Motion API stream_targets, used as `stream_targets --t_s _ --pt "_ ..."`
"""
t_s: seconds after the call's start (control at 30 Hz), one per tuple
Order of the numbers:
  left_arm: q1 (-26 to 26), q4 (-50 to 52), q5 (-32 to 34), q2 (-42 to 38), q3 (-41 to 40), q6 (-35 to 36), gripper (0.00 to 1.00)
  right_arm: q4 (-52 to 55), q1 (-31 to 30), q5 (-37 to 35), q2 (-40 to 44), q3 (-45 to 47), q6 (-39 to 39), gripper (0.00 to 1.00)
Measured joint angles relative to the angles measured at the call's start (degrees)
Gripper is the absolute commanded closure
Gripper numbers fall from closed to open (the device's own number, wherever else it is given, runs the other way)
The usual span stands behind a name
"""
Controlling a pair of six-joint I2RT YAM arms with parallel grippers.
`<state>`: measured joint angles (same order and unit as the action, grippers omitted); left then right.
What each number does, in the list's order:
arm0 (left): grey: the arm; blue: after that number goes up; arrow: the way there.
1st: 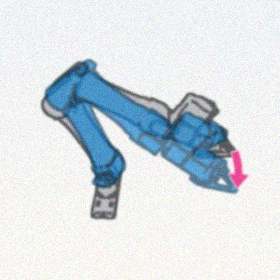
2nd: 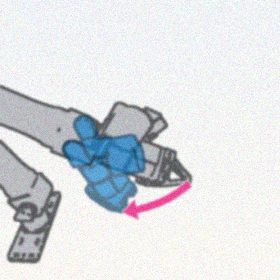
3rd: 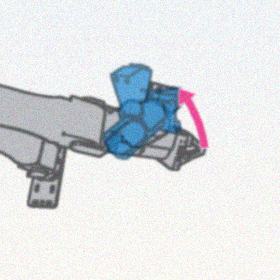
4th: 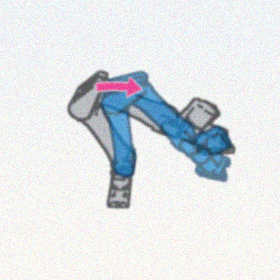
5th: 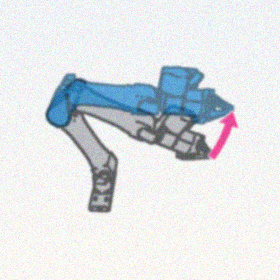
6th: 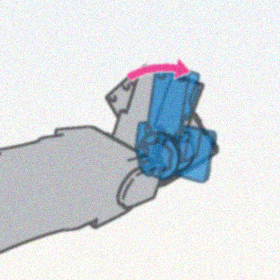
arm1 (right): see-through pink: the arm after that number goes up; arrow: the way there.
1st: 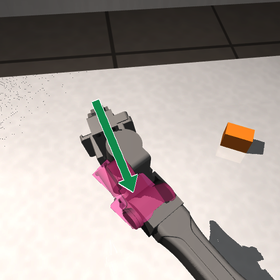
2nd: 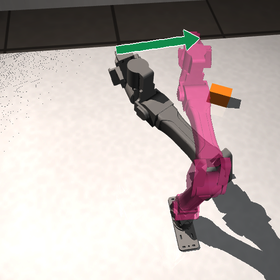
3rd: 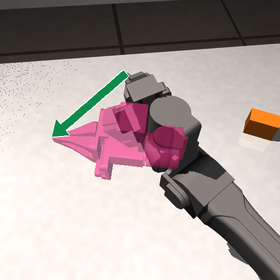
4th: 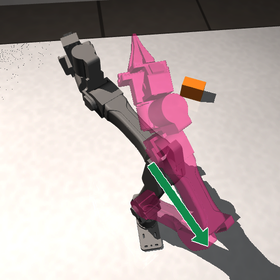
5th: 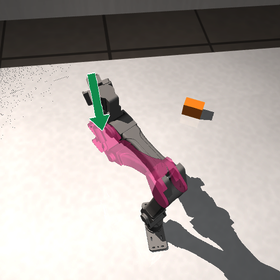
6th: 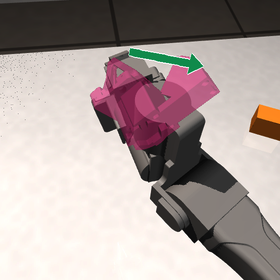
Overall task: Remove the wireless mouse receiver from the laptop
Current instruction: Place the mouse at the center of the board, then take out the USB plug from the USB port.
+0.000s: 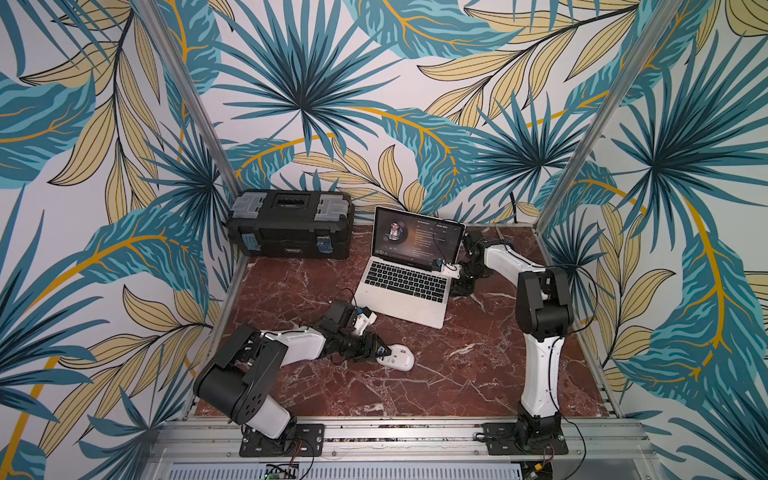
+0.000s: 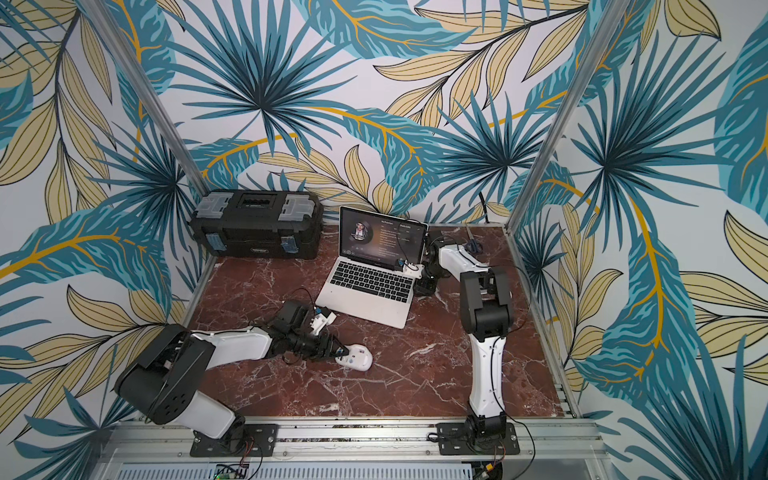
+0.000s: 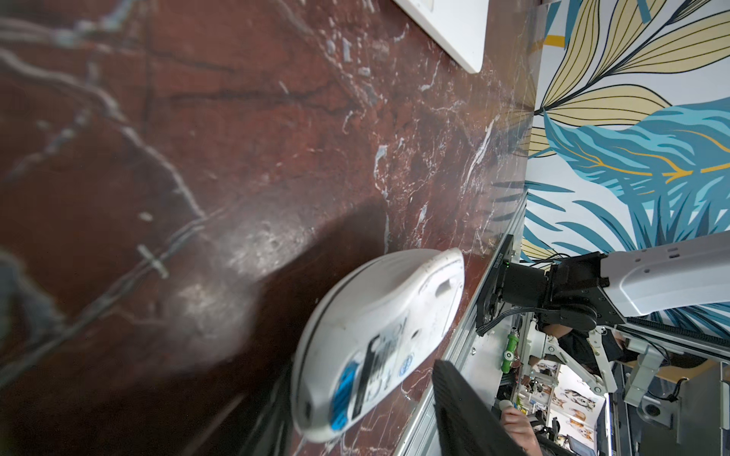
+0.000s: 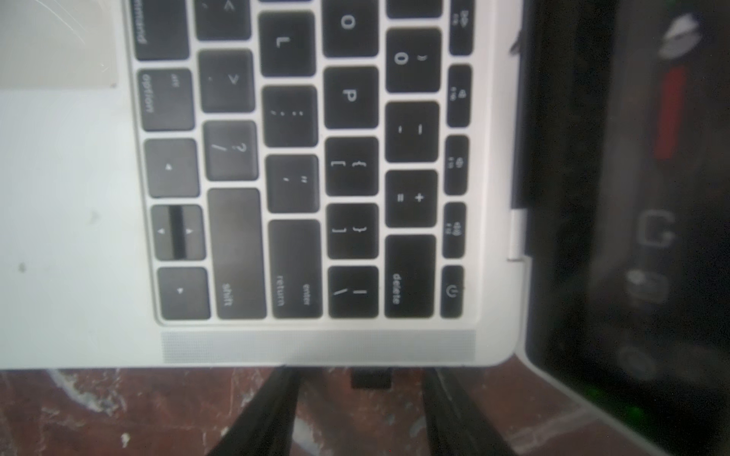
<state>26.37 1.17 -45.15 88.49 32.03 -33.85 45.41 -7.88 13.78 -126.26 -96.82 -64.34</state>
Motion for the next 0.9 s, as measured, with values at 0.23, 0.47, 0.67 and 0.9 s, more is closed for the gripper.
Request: stream_targets --t_s 0.23,0.47,0.67,0.9 --pt "-2.56 4.87 1.05 -2.51 0.02 1.99 0.38 0.98 -0.11 -0.7 -0.74 -1.4 -0.7 0.57" --pt "-3.82 6.71 1.66 -2.99 0.07 3.26 0.38 1.33 -0.11 -0.9 -1.01 -1.81 -1.14 0.64" --pt "-4.22 7.45 2.08 -2.99 0.13 3.91 0.38 1.42 -0.15 -0.94 -1.03 -1.81 -1.33 0.7" --pt "-5.07 7.67 2.12 -2.99 0.15 4.07 0.38 1.33 -0.2 -1.2 -1.03 -1.81 -1.64 0.83"
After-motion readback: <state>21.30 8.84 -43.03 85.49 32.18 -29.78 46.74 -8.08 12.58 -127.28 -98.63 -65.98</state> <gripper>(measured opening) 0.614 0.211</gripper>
